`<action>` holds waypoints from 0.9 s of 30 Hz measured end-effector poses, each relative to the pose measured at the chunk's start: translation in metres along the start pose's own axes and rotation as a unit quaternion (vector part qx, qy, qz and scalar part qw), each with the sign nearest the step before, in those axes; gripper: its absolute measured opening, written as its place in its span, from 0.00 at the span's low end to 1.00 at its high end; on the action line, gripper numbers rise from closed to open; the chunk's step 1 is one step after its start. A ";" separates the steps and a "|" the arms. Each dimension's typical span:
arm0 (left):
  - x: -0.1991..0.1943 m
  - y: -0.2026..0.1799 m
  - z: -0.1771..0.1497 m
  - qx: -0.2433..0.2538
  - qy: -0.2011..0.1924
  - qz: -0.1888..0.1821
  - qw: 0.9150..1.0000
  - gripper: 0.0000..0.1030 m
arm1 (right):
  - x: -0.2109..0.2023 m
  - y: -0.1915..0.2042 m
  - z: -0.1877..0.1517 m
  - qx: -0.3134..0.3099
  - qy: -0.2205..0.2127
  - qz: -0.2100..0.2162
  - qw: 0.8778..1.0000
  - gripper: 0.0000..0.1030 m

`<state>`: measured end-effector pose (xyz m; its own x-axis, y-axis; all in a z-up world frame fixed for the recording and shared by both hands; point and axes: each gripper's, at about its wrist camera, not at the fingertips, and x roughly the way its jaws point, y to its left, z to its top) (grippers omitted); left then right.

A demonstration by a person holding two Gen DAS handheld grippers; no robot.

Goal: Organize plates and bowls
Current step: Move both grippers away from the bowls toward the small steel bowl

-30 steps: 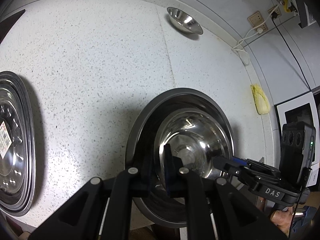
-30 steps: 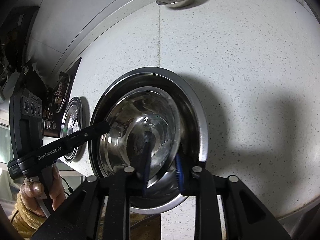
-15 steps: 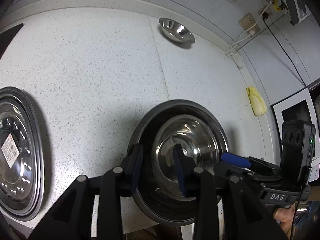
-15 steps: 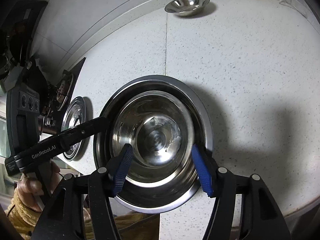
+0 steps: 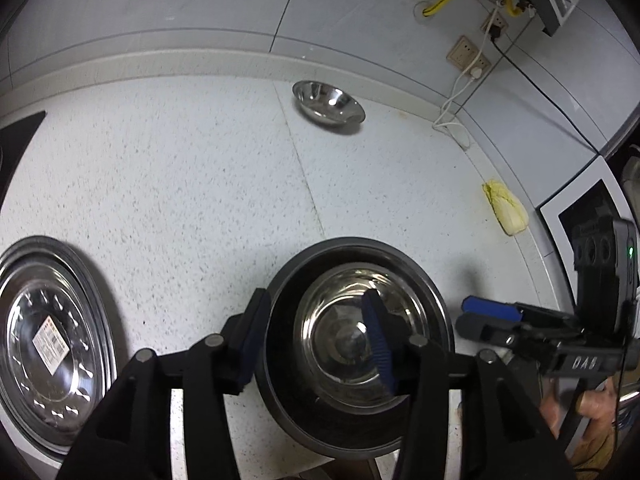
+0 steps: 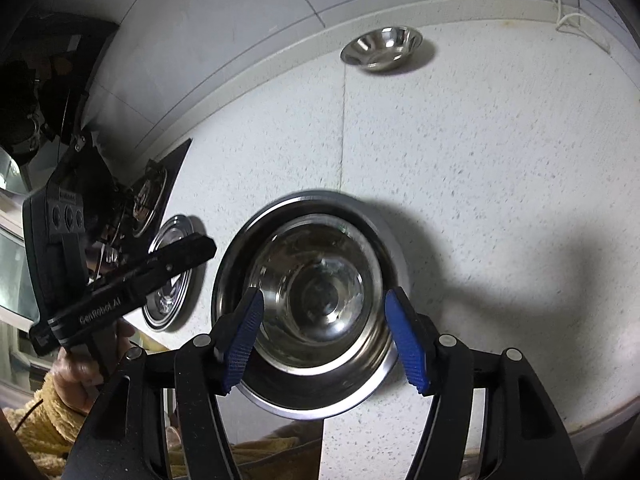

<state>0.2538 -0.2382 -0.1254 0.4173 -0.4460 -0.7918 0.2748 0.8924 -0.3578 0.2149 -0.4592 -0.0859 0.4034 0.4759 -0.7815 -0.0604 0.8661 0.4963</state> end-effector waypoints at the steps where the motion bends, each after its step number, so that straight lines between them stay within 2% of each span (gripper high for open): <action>1: -0.001 0.000 0.000 0.002 -0.003 0.002 1.000 0.51 | -0.002 -0.001 0.002 0.001 -0.002 -0.001 1.000 0.58; 2: 0.000 0.001 0.000 0.002 -0.004 0.002 1.000 0.55 | -0.003 -0.003 0.003 0.002 -0.004 -0.002 1.000 0.59; 5: 0.003 0.005 0.002 0.001 -0.002 0.004 1.000 0.56 | -0.006 -0.005 0.009 0.007 -0.009 -0.005 1.000 0.64; 9: 0.005 0.007 0.006 0.008 -0.005 0.013 1.000 0.56 | -0.005 -0.006 0.020 0.009 -0.010 -0.006 1.000 0.64; 18: 0.000 0.001 0.030 0.037 -0.038 0.031 0.998 0.56 | -0.010 -0.006 0.048 0.007 -0.026 -0.005 1.000 0.64; 27: 0.007 -0.013 0.055 0.058 -0.048 0.031 0.997 0.56 | -0.012 -0.006 0.076 -0.001 -0.039 -0.004 0.999 0.64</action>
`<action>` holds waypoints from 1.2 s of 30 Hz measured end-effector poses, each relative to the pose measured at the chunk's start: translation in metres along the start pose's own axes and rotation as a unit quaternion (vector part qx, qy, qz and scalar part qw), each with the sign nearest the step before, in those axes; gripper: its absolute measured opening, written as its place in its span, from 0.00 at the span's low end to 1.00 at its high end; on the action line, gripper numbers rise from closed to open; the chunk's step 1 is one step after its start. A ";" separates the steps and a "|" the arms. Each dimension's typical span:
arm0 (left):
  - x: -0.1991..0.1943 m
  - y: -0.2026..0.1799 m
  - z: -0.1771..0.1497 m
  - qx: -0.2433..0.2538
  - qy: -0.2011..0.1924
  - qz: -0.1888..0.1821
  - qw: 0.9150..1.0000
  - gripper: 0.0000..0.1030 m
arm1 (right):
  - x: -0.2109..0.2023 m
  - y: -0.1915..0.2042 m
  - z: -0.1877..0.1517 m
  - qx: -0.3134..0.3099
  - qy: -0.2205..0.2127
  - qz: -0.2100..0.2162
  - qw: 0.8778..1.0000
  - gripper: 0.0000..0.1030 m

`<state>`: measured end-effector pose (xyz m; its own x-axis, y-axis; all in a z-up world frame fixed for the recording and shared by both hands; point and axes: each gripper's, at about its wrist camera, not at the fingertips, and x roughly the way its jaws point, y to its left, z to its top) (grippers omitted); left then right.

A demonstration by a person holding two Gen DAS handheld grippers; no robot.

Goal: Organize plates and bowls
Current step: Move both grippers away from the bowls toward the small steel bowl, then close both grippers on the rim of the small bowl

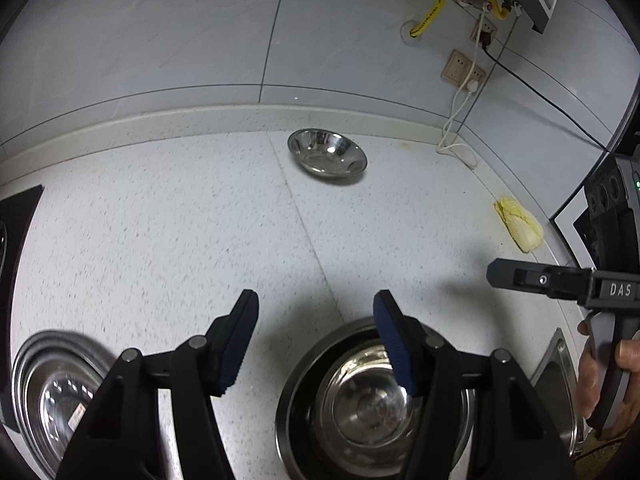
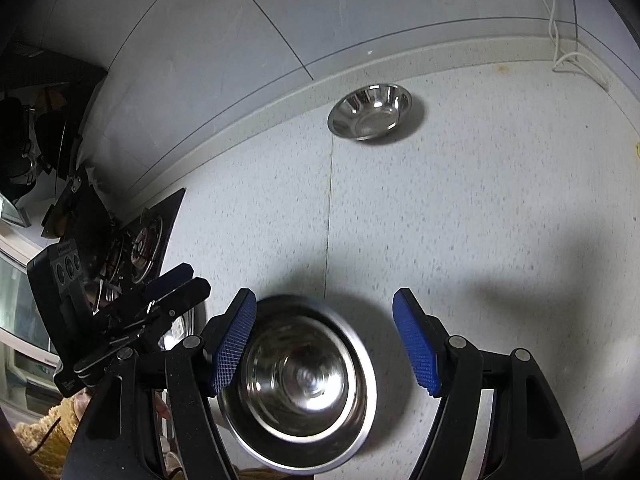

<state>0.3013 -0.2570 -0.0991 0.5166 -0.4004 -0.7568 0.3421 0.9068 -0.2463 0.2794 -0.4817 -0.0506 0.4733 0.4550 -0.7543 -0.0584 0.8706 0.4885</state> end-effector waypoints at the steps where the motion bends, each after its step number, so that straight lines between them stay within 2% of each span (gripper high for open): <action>1: 0.003 -0.001 0.004 0.002 0.000 0.002 1.000 0.56 | 0.001 -0.001 0.005 -0.001 -0.001 0.000 1.000 0.64; 4: 0.015 0.000 0.021 -0.007 0.005 -0.001 1.000 0.56 | 0.006 -0.004 0.022 0.001 -0.004 0.005 1.000 0.64; 9: 0.047 0.016 0.068 -0.045 0.017 -0.005 0.999 0.56 | 0.017 -0.011 0.061 -0.003 -0.017 -0.005 1.000 0.64; 14: 0.093 0.026 0.118 -0.063 0.020 0.011 0.998 0.56 | 0.039 -0.026 0.106 0.013 -0.023 -0.011 1.000 0.64; 17: 0.133 0.038 0.143 -0.100 0.041 0.002 0.994 0.56 | 0.059 -0.040 0.133 0.031 -0.024 -0.017 0.999 0.64; 23: 0.202 0.059 0.168 -0.168 0.084 -0.020 0.982 0.56 | 0.113 -0.069 0.171 0.072 -0.005 -0.021 0.997 0.64; 27: 0.222 0.063 0.174 -0.171 0.084 -0.017 0.982 0.54 | 0.143 -0.083 0.182 0.075 0.012 -0.031 0.997 0.64; 29: 0.229 0.065 0.177 -0.171 0.085 -0.021 0.981 0.54 | 0.152 -0.086 0.184 0.074 0.017 -0.033 0.997 0.57; 31: 0.239 0.066 0.180 -0.175 0.093 -0.028 0.980 0.52 | 0.162 -0.088 0.187 0.076 0.022 -0.037 0.996 0.46; 33: 0.246 0.065 0.181 -0.180 0.099 -0.038 0.978 0.41 | 0.167 -0.089 0.188 0.074 0.021 -0.040 0.996 0.39; 36: 0.253 0.063 0.184 -0.174 0.104 -0.035 0.979 0.33 | 0.172 -0.090 0.191 0.076 0.023 -0.041 0.996 0.30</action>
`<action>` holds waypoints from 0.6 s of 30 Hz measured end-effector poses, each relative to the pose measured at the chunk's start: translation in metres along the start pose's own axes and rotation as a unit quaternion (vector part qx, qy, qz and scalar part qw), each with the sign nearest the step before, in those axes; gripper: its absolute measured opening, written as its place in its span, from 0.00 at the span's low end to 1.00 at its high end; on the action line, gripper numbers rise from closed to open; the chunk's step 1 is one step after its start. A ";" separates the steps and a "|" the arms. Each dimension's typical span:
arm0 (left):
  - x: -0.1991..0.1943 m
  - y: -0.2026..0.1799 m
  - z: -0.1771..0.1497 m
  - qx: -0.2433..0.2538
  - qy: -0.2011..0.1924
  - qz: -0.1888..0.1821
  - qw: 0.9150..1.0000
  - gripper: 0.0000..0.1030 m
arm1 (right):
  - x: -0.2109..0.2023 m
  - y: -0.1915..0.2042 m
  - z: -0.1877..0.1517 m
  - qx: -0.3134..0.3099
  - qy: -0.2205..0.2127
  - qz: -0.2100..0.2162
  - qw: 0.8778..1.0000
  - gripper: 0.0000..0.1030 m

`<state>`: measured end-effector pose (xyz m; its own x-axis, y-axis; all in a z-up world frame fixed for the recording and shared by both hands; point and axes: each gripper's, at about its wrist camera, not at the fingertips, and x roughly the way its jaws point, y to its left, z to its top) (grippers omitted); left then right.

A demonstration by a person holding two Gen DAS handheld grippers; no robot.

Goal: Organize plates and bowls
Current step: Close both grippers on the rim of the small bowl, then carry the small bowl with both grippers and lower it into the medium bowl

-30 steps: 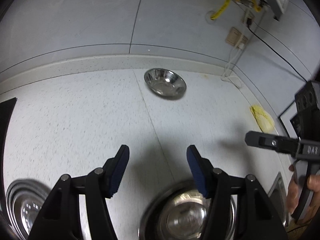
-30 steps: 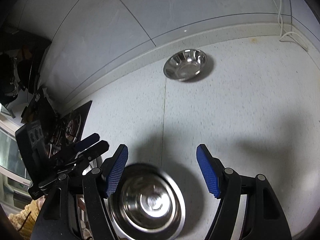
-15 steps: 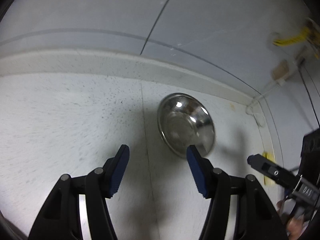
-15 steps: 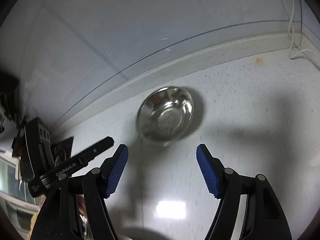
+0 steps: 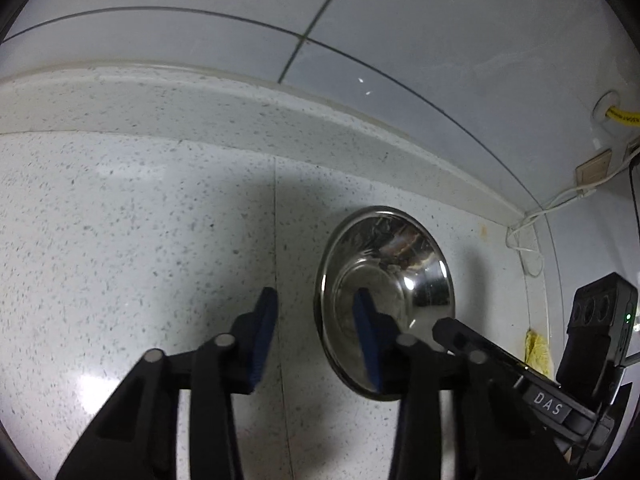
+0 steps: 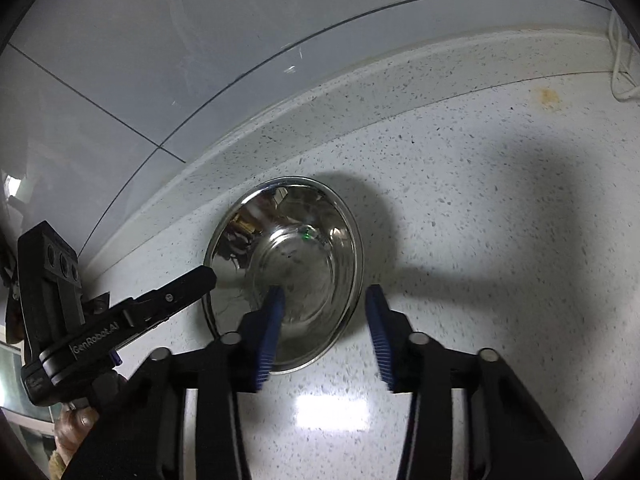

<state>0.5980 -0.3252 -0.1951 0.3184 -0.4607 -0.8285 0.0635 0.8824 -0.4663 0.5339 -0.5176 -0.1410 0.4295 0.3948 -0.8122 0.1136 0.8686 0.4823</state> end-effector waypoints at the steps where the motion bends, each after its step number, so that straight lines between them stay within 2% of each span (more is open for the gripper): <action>1: 0.004 -0.001 0.001 -0.001 0.004 0.000 1.000 0.33 | 0.002 -0.001 0.001 0.002 0.002 -0.002 1.000 0.27; 4: 0.011 -0.002 0.003 -0.004 0.008 -0.008 1.000 0.23 | 0.006 -0.005 0.002 0.007 0.005 -0.003 1.000 0.15; 6: 0.014 -0.002 0.005 -0.002 0.008 -0.012 1.000 0.12 | 0.007 -0.007 0.002 0.008 0.006 -0.008 1.000 0.12; 12: -0.006 -0.007 0.002 -0.008 0.003 -0.048 0.999 0.09 | -0.011 -0.005 -0.003 0.010 -0.008 -0.010 1.000 0.11; 15: -0.035 -0.021 -0.005 0.008 -0.011 -0.060 0.998 0.09 | -0.039 0.005 -0.008 0.000 -0.028 -0.008 1.000 0.11; 18: -0.076 -0.032 -0.018 0.014 -0.022 -0.087 0.996 0.09 | -0.079 0.018 -0.025 -0.014 -0.047 0.000 0.999 0.11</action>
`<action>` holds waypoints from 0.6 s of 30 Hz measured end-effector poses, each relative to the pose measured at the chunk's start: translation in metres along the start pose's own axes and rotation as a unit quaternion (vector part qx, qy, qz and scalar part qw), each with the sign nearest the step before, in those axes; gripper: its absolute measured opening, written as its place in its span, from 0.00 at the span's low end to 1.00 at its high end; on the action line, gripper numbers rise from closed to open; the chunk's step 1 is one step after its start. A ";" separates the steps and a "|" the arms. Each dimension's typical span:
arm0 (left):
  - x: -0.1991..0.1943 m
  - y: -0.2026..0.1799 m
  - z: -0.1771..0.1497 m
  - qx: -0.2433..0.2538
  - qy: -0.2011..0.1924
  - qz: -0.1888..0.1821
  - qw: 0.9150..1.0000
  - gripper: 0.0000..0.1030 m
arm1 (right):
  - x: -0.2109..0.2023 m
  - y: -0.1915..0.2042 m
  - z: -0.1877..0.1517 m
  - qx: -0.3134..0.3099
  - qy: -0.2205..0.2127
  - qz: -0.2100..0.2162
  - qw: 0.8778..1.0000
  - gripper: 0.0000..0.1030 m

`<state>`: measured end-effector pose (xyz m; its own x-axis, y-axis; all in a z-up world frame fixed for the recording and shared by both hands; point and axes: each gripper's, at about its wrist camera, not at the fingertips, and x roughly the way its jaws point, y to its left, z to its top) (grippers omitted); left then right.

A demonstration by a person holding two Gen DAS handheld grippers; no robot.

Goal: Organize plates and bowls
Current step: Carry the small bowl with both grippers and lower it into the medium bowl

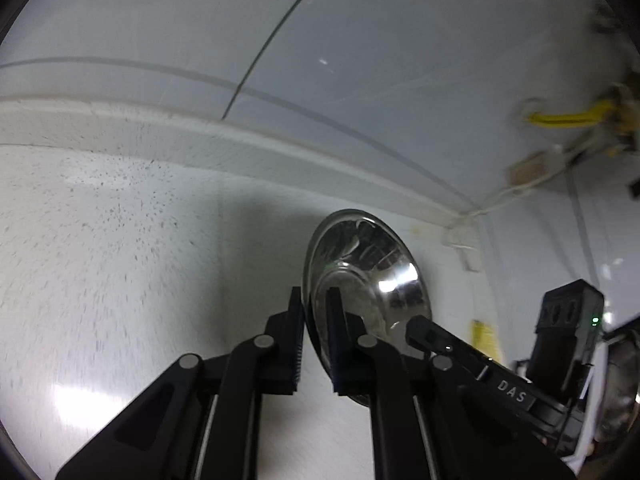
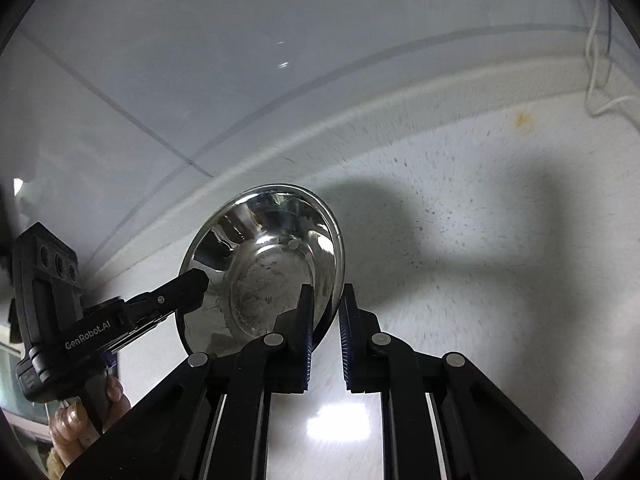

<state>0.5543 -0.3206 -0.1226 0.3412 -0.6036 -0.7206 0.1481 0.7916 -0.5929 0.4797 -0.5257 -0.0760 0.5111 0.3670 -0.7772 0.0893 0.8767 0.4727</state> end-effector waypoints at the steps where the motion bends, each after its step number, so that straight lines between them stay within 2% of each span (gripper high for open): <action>1: -0.015 -0.008 -0.006 0.007 -0.005 -0.004 1.000 0.09 | -0.017 0.006 -0.008 -0.008 -0.007 0.001 1.000 0.11; 6: -0.079 -0.038 -0.048 0.030 -0.014 -0.031 0.999 0.09 | -0.084 0.033 -0.059 -0.040 -0.025 0.009 0.999 0.11; 11: -0.142 -0.047 -0.115 0.055 -0.013 -0.045 0.997 0.09 | -0.134 0.045 -0.126 -0.055 -0.024 0.026 0.998 0.11; 15: -0.164 -0.035 -0.168 0.053 0.007 -0.044 0.998 0.09 | -0.143 0.041 -0.180 -0.053 -0.005 0.038 0.998 0.11; 18: -0.163 -0.016 -0.206 0.048 0.022 -0.028 0.998 0.09 | -0.127 0.036 -0.218 -0.050 0.029 0.041 0.997 0.11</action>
<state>0.3050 -0.2542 -0.0696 0.2882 -0.6494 -0.7037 0.2554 0.7604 -0.5971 0.2313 -0.4731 -0.0506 0.4632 0.4533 -0.7616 -0.0387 0.8689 0.4935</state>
